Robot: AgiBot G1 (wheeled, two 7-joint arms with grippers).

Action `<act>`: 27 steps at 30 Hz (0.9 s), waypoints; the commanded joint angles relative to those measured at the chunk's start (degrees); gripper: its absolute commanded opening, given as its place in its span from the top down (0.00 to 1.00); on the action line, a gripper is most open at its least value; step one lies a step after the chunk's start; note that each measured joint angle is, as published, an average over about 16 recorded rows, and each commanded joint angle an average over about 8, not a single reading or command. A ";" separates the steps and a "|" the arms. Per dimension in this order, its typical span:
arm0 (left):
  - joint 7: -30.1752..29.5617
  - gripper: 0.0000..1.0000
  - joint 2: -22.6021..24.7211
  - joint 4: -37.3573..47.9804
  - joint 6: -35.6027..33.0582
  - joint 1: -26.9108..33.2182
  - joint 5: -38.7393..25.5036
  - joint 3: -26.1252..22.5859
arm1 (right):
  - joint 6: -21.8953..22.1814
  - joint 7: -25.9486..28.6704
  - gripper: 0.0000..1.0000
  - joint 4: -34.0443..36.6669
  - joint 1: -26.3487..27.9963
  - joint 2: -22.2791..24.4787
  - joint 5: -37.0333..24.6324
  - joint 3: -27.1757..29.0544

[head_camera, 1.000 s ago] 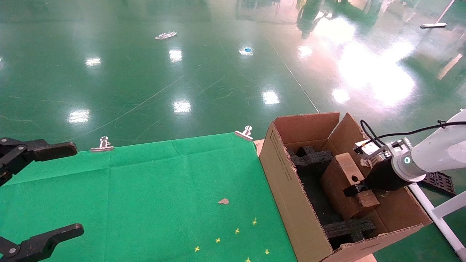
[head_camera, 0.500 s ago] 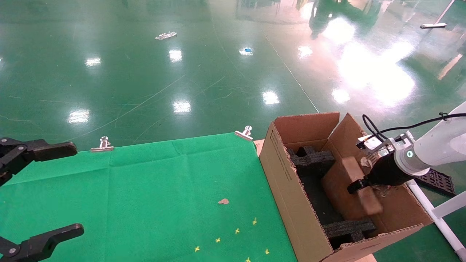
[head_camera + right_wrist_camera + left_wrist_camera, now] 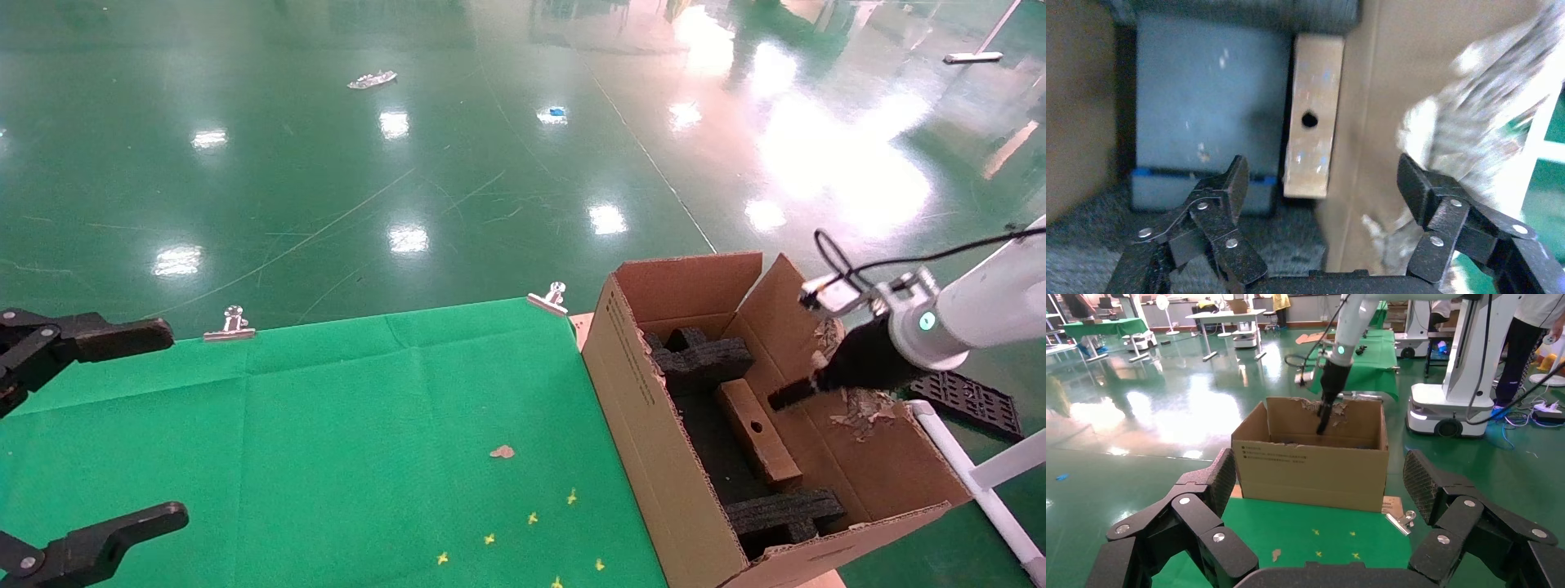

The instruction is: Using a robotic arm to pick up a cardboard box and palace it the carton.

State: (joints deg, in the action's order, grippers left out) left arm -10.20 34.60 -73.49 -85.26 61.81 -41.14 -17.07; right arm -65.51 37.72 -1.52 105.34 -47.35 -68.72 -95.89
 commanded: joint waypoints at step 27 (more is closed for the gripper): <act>0.04 0.00 -0.03 0.04 0.03 0.01 0.05 -0.07 | -4.42 -13.57 0.00 -9.18 14.03 6.77 5.93 7.23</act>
State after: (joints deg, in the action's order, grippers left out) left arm -10.16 34.57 -73.45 -85.23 61.82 -41.09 -17.14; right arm -70.18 23.99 -11.47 118.57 -40.59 -62.52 -87.69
